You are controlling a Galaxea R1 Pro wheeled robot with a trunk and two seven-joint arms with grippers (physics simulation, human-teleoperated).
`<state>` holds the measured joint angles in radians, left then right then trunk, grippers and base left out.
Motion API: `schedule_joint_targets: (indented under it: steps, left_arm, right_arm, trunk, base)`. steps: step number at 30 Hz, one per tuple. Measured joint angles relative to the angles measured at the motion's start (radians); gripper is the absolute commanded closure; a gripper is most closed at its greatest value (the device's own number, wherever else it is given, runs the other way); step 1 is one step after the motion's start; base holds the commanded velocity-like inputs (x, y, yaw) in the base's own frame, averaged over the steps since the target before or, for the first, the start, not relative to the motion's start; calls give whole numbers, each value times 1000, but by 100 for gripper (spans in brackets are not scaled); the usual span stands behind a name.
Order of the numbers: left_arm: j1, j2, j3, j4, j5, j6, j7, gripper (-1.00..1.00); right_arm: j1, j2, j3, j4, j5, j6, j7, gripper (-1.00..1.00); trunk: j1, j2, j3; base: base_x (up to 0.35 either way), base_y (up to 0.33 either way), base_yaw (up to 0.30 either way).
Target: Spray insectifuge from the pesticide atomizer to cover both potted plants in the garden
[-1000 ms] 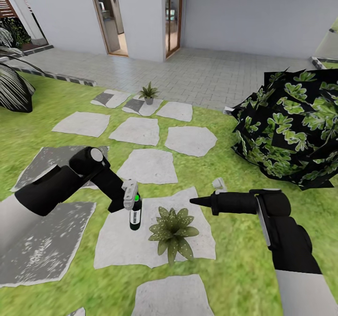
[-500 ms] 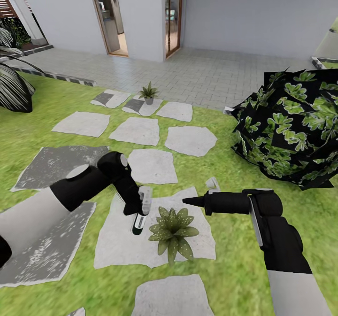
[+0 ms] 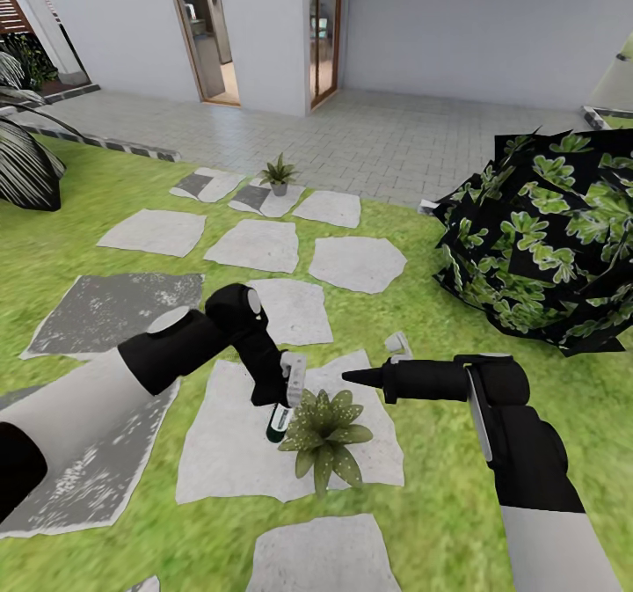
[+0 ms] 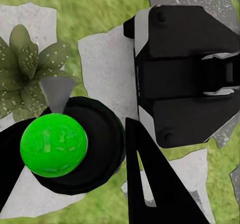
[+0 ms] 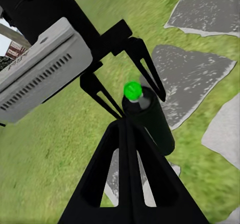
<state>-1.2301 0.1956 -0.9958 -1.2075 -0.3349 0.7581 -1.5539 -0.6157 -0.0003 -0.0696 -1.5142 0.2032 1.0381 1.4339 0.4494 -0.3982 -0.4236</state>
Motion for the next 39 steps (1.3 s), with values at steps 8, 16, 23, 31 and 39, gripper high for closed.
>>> schedule_joint_targets:
  steps: [8,16,23,31,39]
  left_arm:
    - [-12,-41,1,0,0,0,0,100]
    - [-20,-44,3,-2,1,0,-1,100]
    - [-20,-72,3,-6,1,0,-1,100]
    - [-20,-117,1,-3,1,0,-1,100]
    - [-21,-136,1,-5,0,0,-1,100]
  right_arm:
    - [0,0,0,0,1,0,0,100]
    - [0,-1,0,0,4,0,0,100]
    - [0,-2,-1,0,6,0,-1,100]
    - [0,-2,-2,0,6,0,-2,100]
    - [0,-2,-2,0,6,0,-2,100]
  trunk:
    - [0,0,0]
    - [0,0,0]
    - [0,0,0]
    - [0,0,0]
    - [0,0,0]
  base:
    - [0,0,0]
    - [0,0,0]
    - [0,0,0]
    - [0,0,0]
    - [0,0,0]
